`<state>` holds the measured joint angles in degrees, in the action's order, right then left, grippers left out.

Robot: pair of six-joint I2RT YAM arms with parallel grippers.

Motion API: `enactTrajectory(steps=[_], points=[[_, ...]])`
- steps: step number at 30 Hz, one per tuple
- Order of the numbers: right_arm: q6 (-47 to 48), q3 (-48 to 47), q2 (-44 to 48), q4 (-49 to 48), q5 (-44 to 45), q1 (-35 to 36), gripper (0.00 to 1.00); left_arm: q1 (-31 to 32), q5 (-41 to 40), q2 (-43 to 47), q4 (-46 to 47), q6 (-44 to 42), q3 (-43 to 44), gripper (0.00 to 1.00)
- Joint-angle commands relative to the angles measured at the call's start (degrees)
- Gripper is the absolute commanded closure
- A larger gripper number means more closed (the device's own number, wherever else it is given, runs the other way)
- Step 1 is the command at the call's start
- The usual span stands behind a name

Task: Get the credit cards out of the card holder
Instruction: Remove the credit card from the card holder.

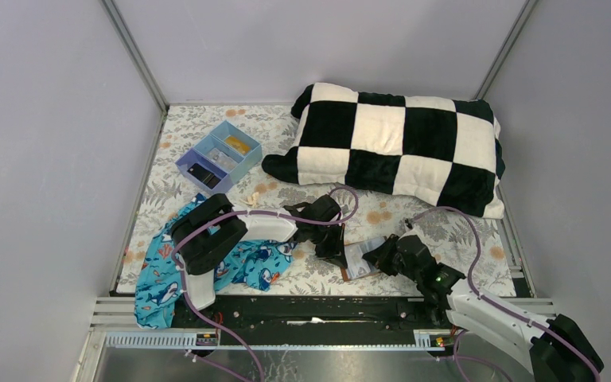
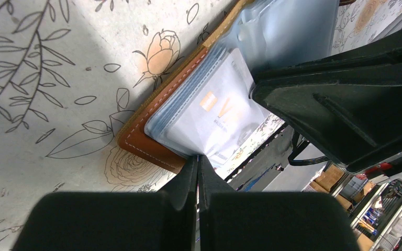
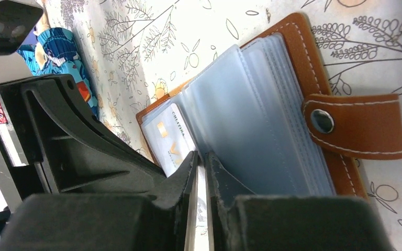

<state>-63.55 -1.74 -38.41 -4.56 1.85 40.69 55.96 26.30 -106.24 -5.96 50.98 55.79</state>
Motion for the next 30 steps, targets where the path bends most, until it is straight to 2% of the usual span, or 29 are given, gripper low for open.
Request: enactTrajectory(steps=[1, 2, 3, 15, 30], points=[[0.56, 2.38, -1.46, 0.82, -12.00, 1.24, 0.93, 0.87, -5.30, -2.75, 3.30, -1.24, 0.68, 1.00], [0.60, 2.33, -1.11, 1.09, -11.99, 1.24, 0.99, 0.82, -5.33, -2.67, 3.18, -1.24, 0.72, 1.00], [0.52, 2.32, -0.45, 1.88, -11.73, 1.24, 1.00, 0.81, -5.42, -2.60, 3.08, -1.30, 0.70, 1.00], [0.89, 0.55, 13.56, 21.41, -4.53, 1.24, 1.00, -0.15, -6.55, -1.87, 0.72, -2.94, 0.50, 1.00], [1.24, -0.72, 15.19, 26.04, -2.97, 1.26, 1.00, -1.88, -7.56, -0.41, -1.60, -5.21, -0.59, 1.00]])
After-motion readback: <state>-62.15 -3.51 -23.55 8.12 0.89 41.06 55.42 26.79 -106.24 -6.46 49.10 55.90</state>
